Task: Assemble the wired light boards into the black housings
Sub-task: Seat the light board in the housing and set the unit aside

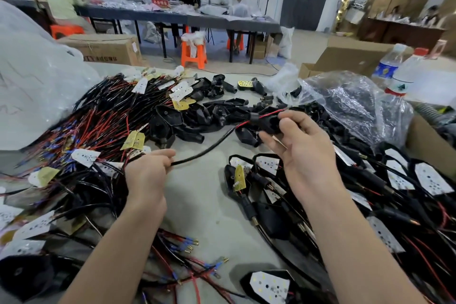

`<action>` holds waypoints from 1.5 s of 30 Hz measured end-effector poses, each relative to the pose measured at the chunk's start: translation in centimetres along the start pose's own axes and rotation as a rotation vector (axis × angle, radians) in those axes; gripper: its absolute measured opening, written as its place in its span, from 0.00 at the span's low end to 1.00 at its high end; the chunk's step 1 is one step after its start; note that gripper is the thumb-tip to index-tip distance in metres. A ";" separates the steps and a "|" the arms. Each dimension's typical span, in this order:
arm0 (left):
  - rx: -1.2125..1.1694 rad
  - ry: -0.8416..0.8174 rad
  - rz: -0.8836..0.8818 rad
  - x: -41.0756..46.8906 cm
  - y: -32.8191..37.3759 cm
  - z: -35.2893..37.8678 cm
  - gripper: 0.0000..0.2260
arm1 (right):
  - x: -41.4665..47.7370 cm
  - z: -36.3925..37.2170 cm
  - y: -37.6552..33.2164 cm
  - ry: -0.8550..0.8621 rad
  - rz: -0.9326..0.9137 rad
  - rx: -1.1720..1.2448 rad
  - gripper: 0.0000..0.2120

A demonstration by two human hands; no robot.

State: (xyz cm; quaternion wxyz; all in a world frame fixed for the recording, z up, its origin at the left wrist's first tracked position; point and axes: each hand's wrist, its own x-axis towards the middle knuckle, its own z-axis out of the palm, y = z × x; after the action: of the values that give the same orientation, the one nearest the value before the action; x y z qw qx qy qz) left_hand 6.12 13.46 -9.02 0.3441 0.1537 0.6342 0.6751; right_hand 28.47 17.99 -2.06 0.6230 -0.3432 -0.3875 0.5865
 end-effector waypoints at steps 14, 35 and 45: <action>0.612 -0.378 0.723 -5.3 -2.0 2.5 0.19 | -1.9 -1.7 5.2 -0.105 -0.033 -0.313 0.12; 0.270 -0.696 0.119 -2.9 0.9 0.9 0.11 | -1.8 -3.3 5.1 -0.071 -0.066 -0.330 0.32; 0.801 -0.519 0.798 -5.7 -0.4 1.4 0.28 | -3.0 -3.0 5.1 -0.151 -0.237 -0.785 0.30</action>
State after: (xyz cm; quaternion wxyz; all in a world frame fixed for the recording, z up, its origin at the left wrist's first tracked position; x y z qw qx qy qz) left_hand 11.20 10.72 -7.87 0.1237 0.6551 0.6278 0.4018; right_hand 28.73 15.49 -8.17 0.4781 -0.4637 -0.6629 0.3421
